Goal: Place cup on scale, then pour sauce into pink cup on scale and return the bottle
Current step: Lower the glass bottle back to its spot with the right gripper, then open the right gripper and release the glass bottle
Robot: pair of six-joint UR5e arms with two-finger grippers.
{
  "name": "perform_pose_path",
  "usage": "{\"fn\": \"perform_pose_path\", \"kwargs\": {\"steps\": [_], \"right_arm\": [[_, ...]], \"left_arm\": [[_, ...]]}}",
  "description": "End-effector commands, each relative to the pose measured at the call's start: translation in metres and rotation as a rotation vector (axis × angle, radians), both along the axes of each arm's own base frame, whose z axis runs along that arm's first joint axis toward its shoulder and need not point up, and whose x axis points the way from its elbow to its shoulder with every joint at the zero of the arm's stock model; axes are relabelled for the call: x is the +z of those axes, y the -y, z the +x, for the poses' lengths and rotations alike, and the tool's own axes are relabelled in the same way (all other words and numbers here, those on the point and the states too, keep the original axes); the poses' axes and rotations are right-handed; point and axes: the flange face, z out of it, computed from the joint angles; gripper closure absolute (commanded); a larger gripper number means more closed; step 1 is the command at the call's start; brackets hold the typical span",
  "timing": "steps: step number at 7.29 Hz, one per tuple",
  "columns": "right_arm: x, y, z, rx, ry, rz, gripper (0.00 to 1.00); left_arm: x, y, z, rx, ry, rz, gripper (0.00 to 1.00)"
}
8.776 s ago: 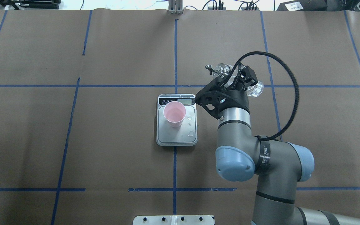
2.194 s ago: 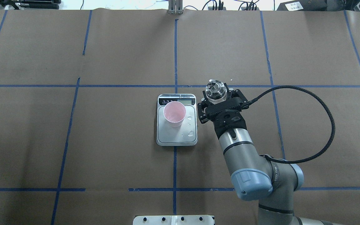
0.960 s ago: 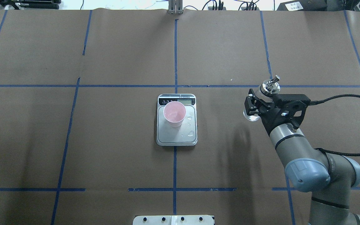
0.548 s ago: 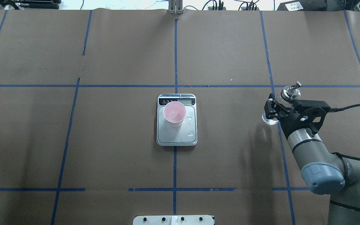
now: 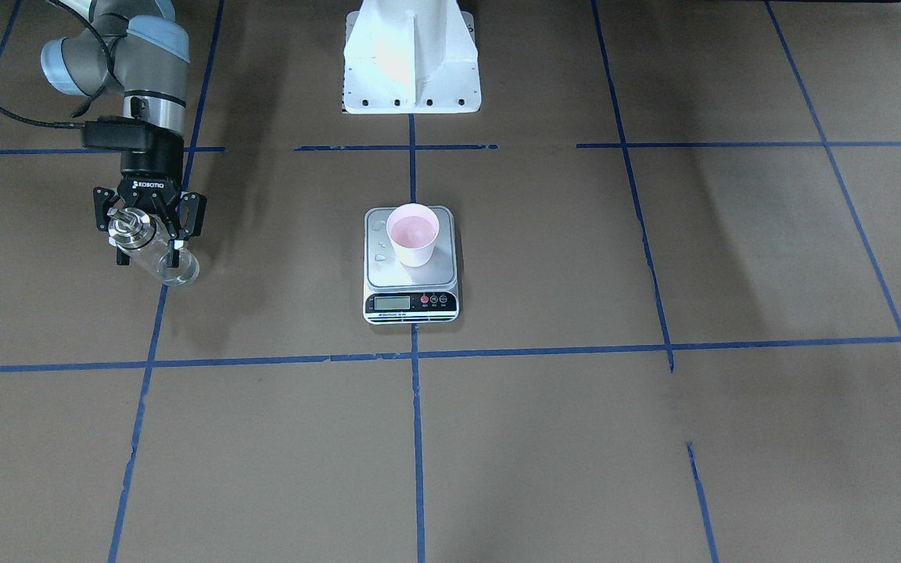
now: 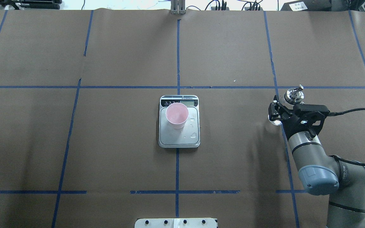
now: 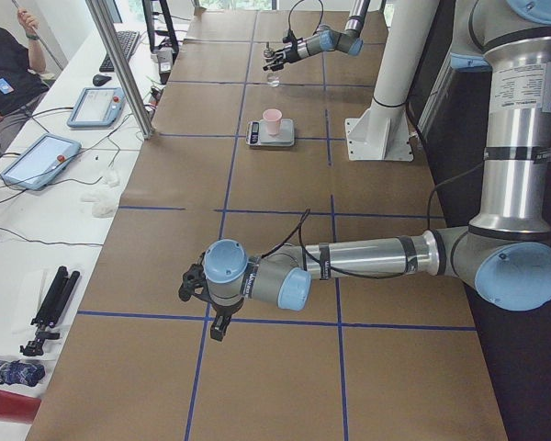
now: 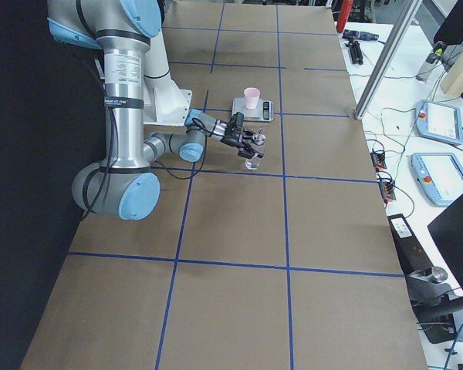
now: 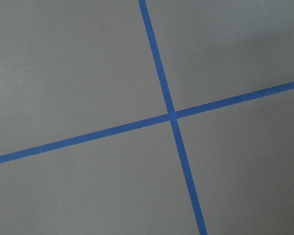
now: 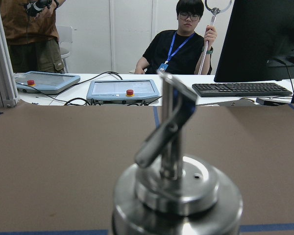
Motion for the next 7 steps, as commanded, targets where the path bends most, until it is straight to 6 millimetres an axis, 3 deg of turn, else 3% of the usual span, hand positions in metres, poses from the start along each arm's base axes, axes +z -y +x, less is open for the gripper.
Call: {"fn": "perform_pose_path", "kwargs": {"steps": [1,2,5,6,7], "right_arm": [[0.0057,0.0007,-0.0038,0.008,-0.008,0.001,1.00],[0.0102,0.0009,-0.0044,0.009,-0.014,-0.003,0.78],[0.0111,0.0005,-0.0059,0.005,-0.017,-0.004,0.70],[0.0111,-0.0001,-0.0064,0.003,-0.018,-0.003,0.50],[0.0118,-0.0001,-0.0066,0.002,-0.022,-0.003,0.47]], "left_arm": [[0.0002,-0.0001,0.0000,0.000,0.000,-0.001,0.00],[0.0002,-0.0001,0.0000,0.000,0.000,-0.001,0.00],[0.0002,-0.0001,0.0000,0.000,0.000,-0.001,0.00],[0.0002,-0.0001,0.0000,0.000,0.000,-0.001,0.00],[0.0002,0.0000,0.0008,0.002,0.000,-0.001,0.00]]}}
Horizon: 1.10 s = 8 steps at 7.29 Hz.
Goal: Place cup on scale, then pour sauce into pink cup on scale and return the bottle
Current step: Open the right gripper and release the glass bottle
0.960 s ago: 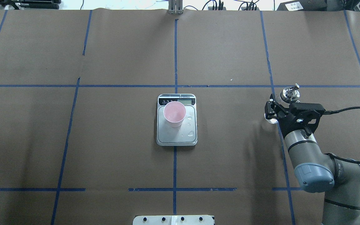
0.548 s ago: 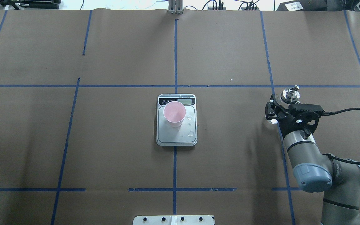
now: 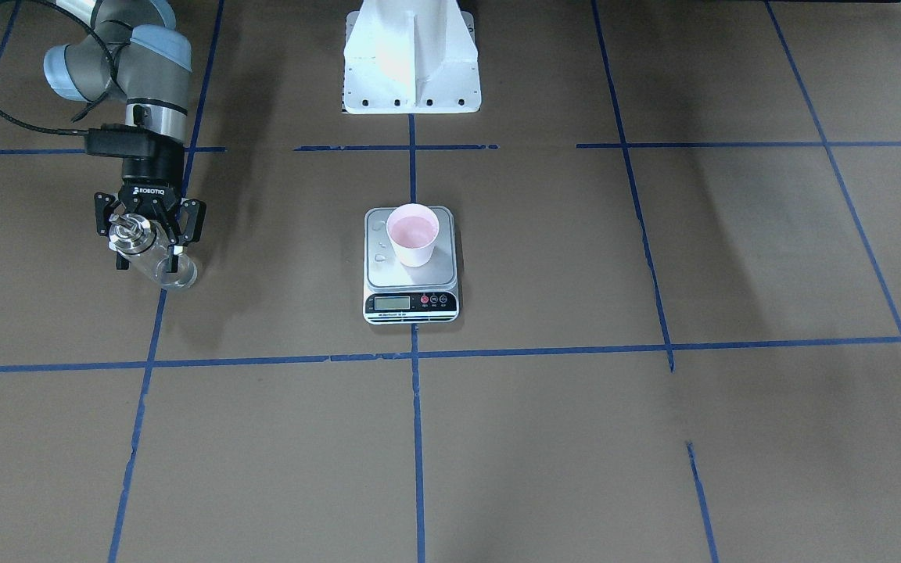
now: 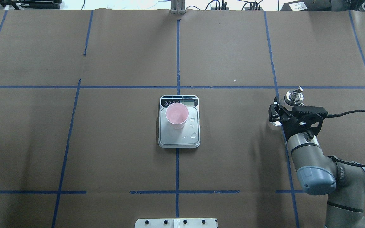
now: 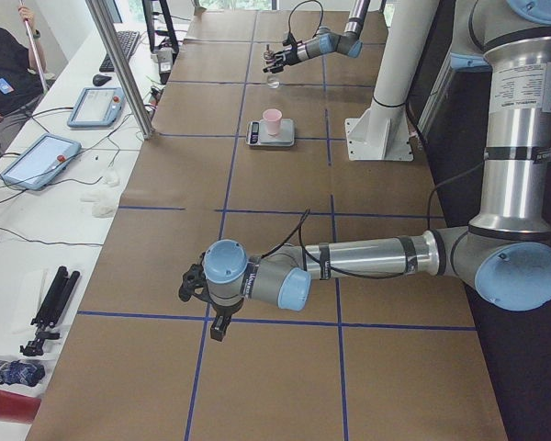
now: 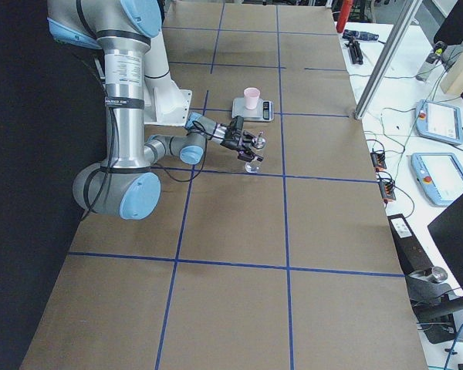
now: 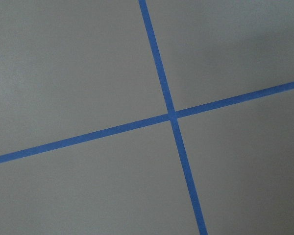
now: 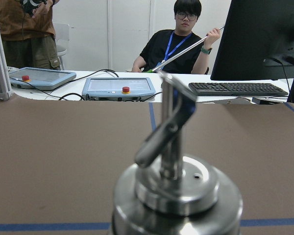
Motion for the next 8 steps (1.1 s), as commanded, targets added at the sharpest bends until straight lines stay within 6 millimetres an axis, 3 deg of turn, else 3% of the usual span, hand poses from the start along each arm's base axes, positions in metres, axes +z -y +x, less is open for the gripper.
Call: {"fn": "perform_pose_path", "kwargs": {"steps": [1,8], "right_arm": [[-0.0002,-0.0002,-0.0001,0.001,0.003,0.000,0.00],[-0.0045,-0.0035,0.0012,0.019,-0.008,0.027,0.00]], "left_arm": [[0.0000,0.0000,-0.0002,0.000,0.000,0.000,0.00],[-0.0023,0.0024,0.0007,0.001,0.000,0.005,0.00]]}}
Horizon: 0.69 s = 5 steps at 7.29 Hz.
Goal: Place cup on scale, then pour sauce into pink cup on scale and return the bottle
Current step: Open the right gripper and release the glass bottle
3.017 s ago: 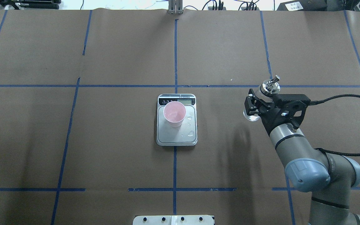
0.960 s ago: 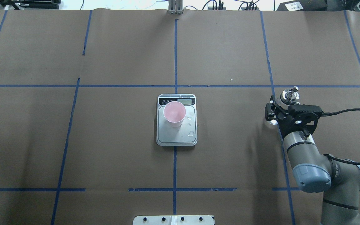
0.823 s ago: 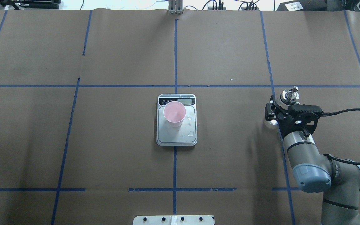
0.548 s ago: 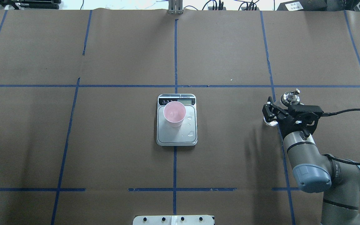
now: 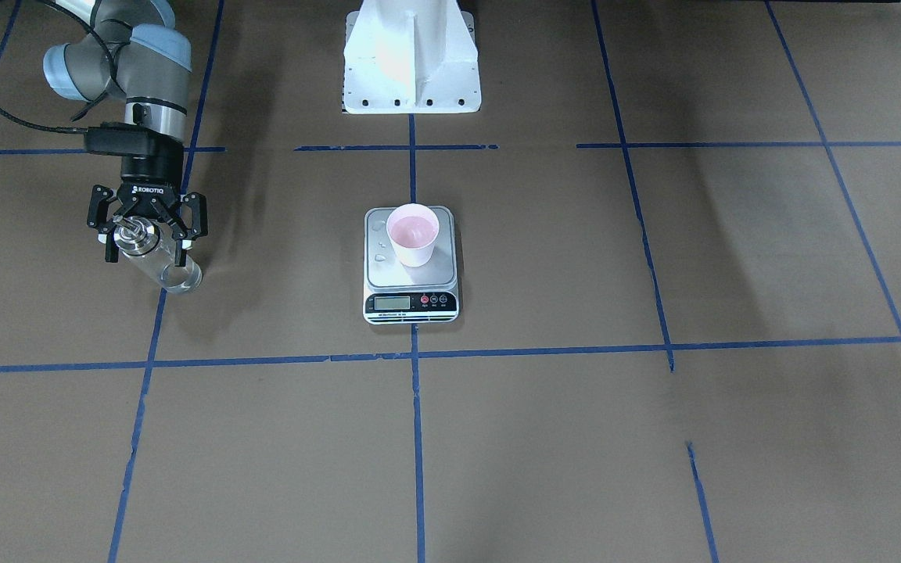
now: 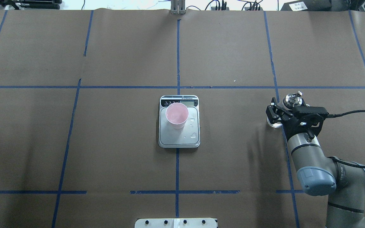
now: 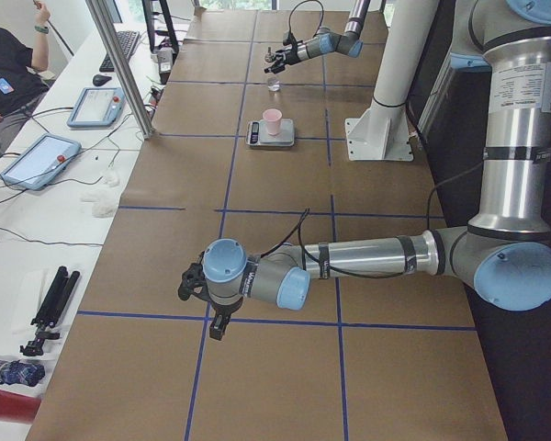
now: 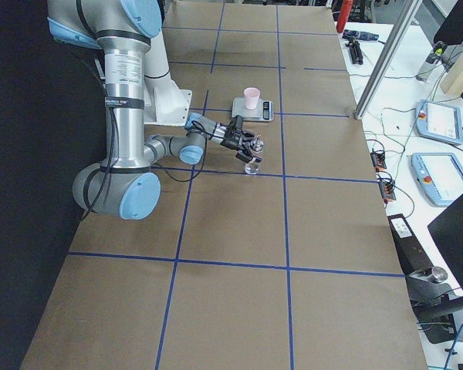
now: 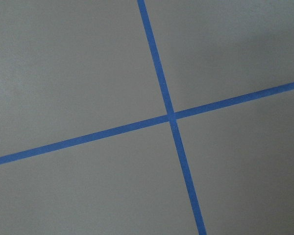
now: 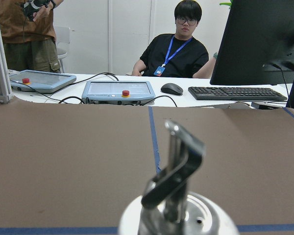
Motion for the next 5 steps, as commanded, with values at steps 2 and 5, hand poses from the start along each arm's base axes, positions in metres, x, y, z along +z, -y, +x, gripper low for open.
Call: {"fn": "perform_pose_path", "kwargs": {"steps": [2,5], "right_arm": [[-0.003,-0.024,-0.013,0.003,-0.006,0.046,0.00],[0.019,-0.060,-0.017,-0.024,-0.037,0.070,0.00]], "left_arm": [[-0.002,0.002,0.000,0.000,0.000,0.004,0.00],[-0.002,0.002,0.000,0.000,0.000,0.004,0.00]]}}
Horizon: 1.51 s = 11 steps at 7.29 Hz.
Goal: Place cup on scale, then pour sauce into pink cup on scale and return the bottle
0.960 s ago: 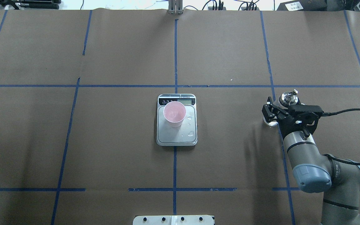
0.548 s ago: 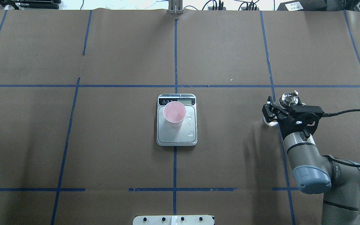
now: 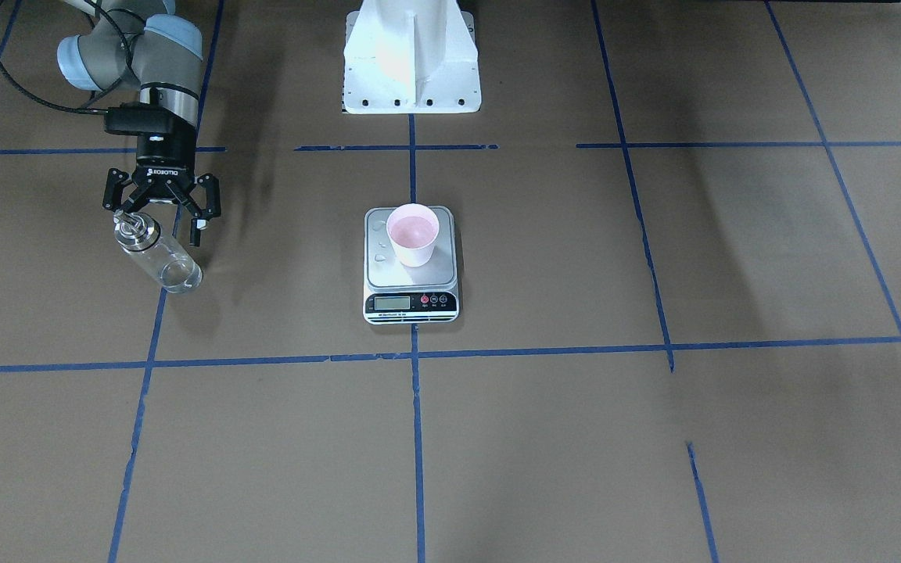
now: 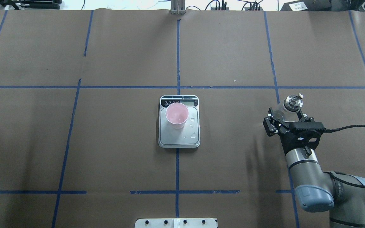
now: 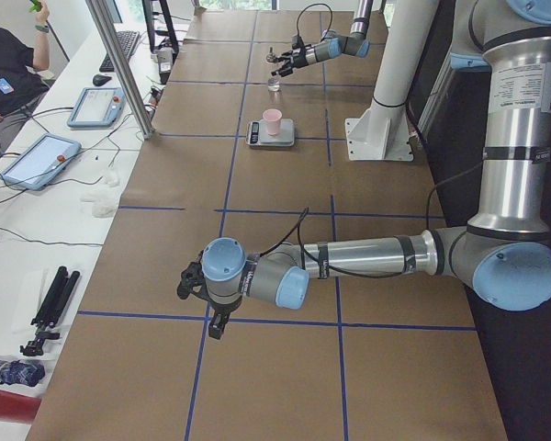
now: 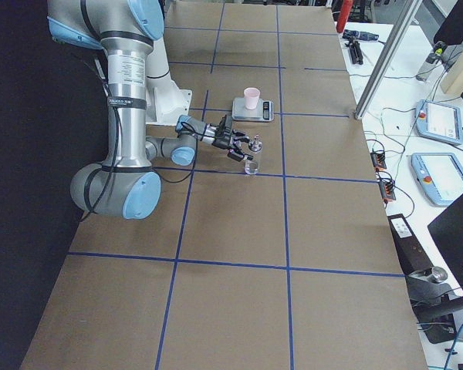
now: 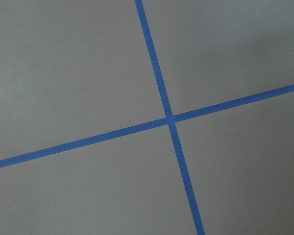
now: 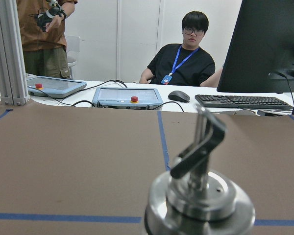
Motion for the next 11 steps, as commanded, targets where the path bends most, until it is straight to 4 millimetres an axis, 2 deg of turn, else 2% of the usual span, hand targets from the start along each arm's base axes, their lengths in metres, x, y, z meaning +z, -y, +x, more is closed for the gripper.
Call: {"fn": "perform_pose_path", "kwargs": {"steps": [1,4,5,6,8,9,10,11], "right_arm": [[0.015,-0.025,-0.002,-0.022,-0.010,0.012,0.00],[0.041,-0.042,0.009,-0.053,-0.067,0.009,0.00],[0.059,-0.044,0.030,-0.057,-0.103,0.002,0.00],[0.082,-0.046,0.061,-0.064,-0.126,0.003,0.00],[0.106,-0.047,0.084,-0.075,-0.220,0.005,0.00],[0.106,-0.042,0.089,-0.087,-0.254,-0.004,0.00],[0.106,-0.019,0.100,-0.094,-0.290,-0.056,0.00],[0.104,0.012,0.122,-0.094,-0.357,-0.099,0.00]], "left_arm": [[0.001,0.000,0.000,0.000,0.000,-0.001,0.00],[0.001,0.000,0.000,0.000,-0.001,-0.002,0.00],[0.001,0.000,0.000,0.000,-0.001,-0.002,0.00],[0.000,0.000,0.000,0.001,-0.003,0.000,0.00],[0.000,0.000,0.001,0.002,-0.003,0.000,0.00],[0.000,0.000,0.001,0.002,-0.003,0.000,0.00],[0.001,-0.001,0.001,0.002,-0.003,-0.003,0.00],[0.001,-0.001,0.001,0.003,-0.004,-0.002,0.00]]}}
